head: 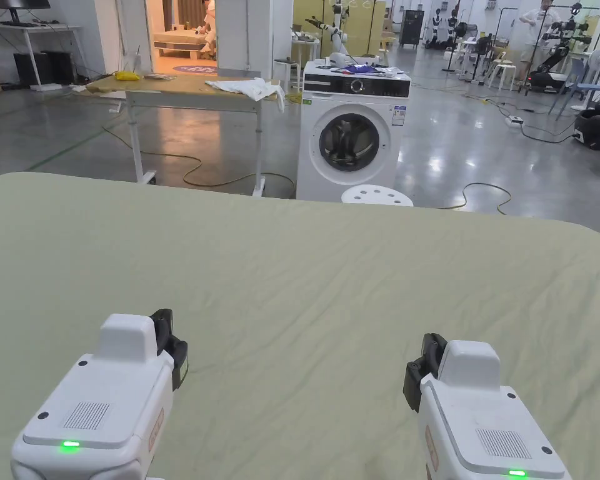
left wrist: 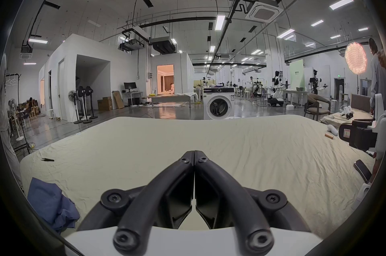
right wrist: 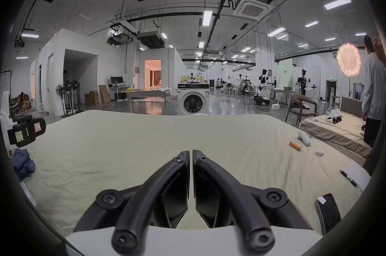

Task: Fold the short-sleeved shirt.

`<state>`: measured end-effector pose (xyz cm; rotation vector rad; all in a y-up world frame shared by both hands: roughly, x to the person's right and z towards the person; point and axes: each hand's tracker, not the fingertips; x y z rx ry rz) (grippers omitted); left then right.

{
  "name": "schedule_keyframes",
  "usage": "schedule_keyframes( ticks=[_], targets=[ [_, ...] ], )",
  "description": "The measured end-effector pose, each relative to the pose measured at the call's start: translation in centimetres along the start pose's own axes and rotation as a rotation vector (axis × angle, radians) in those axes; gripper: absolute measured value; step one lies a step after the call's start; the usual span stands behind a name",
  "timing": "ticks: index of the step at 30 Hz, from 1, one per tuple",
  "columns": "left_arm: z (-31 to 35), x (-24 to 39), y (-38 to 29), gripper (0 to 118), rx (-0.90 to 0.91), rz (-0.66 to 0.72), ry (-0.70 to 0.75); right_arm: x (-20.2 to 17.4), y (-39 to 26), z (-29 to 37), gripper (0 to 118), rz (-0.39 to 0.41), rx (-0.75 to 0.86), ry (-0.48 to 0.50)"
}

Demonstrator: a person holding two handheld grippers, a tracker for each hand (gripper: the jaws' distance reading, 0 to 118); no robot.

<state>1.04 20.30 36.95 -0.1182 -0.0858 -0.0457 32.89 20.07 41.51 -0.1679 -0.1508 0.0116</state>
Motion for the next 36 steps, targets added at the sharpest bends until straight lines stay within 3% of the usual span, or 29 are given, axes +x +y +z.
schedule_keyframes(
  ticks=[3,4,5,6,7,8,14,22,31,36],
  targets=[
    [0.1,0.0,-0.1,16,0.0,-0.002,-0.004,0.0,0.0,0.1,9,0.005,0.006,0.002],
    [0.1,-0.1,0.0,27,0.003,-0.004,-0.004,0.0,0.0,0.1,20,0.01,0.01,-0.001],
    [0.1,-0.1,0.0,41,0.004,-0.005,-0.002,0.0,0.0,0.1,44,0.01,0.013,-0.003],
    [0.1,-0.1,0.0,64,0.005,-0.005,-0.001,0.0,0.0,0.0,65,0.008,0.015,-0.006],
    [0.1,-0.1,0.1,76,0.007,-0.004,0.003,0.0,0.0,0.0,78,0.006,0.016,-0.012],
    [0.1,-0.1,0.1,82,0.013,-0.005,0.009,0.0,0.0,-0.1,85,0.005,0.02,-0.021],
    [0.4,-0.2,0.3,90,0.039,-0.015,0.042,0.2,0.1,-0.1,92,0.02,0.043,-0.037],
    [0.5,-1.1,0.4,107,0.036,0.04,0.054,0.8,0.4,-0.1,107,-0.039,0.064,0.025],
    [0.7,-1.8,0.6,109,0.023,0.103,0.02,0.7,1.1,-1.0,107,-0.077,0.008,-0.027],
    [0.4,-1.8,0.6,112,0.012,0.139,-0.007,0.9,1.5,-1.2,107,-0.186,-0.065,-0.035]
  ],
)
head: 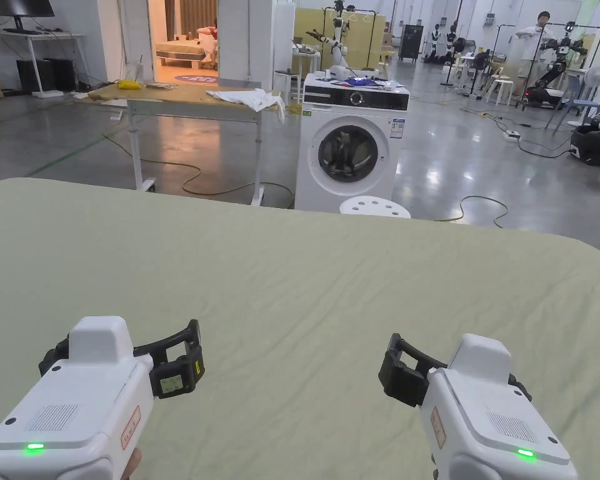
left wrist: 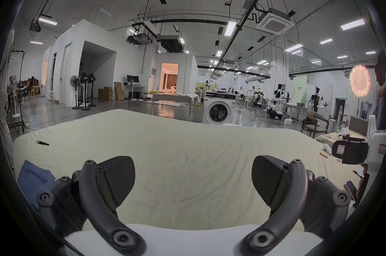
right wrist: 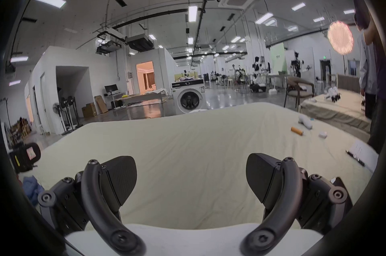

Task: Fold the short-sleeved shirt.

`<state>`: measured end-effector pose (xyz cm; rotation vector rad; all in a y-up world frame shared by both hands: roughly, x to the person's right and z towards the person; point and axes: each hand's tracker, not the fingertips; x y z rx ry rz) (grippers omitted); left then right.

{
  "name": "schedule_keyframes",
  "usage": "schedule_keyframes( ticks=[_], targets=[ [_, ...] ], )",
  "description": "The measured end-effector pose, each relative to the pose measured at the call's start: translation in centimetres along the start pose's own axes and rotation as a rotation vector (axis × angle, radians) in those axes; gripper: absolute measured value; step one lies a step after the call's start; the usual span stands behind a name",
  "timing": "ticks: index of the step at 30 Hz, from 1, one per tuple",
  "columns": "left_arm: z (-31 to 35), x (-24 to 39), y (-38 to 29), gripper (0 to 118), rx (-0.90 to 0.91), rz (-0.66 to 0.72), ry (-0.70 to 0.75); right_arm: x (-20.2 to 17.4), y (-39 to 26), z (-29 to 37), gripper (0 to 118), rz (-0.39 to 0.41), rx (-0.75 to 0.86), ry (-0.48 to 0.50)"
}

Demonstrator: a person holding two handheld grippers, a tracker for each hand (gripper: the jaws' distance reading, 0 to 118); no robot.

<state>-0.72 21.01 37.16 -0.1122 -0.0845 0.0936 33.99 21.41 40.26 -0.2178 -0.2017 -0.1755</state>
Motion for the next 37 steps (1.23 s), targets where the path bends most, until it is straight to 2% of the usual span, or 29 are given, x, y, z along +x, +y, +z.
schedule_keyframes(
  ticks=[3,8,16,23,37],
  targets=[
    [0.1,0.2,-0.1,112,0.009,-0.003,0.0,-0.2,0.6,-0.1,107,-0.035,-0.037,-0.041],
    [0.2,0.6,-0.2,113,0.068,-0.03,0.023,-0.3,1.1,-0.2,107,-0.068,-0.083,-0.029],
    [0.5,0.6,-0.7,113,0.111,-0.048,0.025,-0.8,1.2,-0.5,107,-0.048,-0.106,-0.055],
    [0.5,0.6,-0.7,113,0.099,-0.089,0.04,-1.3,1.1,-0.6,107,0.003,-0.112,-0.078],
    [0.4,0.5,-0.9,113,0.077,-0.101,0.031,-0.5,1.5,-1.1,107,-0.04,-0.147,-0.073]
  ],
)
